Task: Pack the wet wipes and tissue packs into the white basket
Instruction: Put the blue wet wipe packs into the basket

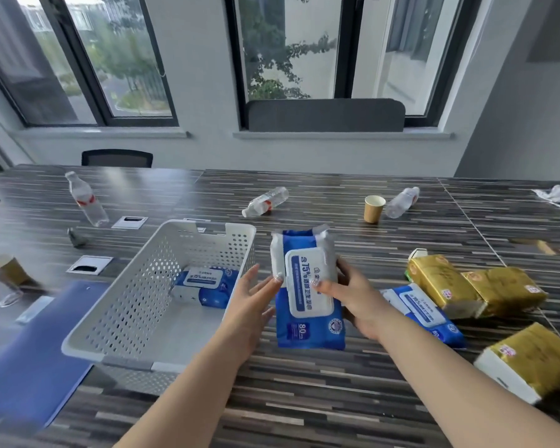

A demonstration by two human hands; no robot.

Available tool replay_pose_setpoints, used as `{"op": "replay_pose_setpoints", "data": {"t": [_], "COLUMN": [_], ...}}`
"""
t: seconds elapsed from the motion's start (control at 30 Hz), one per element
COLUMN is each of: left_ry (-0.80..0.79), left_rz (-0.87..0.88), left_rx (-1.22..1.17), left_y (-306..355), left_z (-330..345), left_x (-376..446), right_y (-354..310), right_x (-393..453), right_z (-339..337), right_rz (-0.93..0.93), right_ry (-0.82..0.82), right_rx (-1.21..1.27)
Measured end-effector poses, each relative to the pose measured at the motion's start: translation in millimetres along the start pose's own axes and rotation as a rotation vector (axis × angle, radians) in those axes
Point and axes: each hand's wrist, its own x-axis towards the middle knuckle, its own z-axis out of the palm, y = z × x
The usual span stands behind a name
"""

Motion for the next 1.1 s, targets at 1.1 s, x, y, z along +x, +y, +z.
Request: {"op": "replay_pose_setpoints", "data": {"t": [1.1], "left_ry": [0.151], "left_rz": [0.11], "left_rx": [-0.544], "left_y": [-27.7], "left_z": [41.9], "left_x": [-20.7], "right_y": [22.4], "right_x": [-9.9], "right_z": [-15.6], "right_rz": [-0.067], "right_ry": [0.203], "right_rx": [0.174]}}
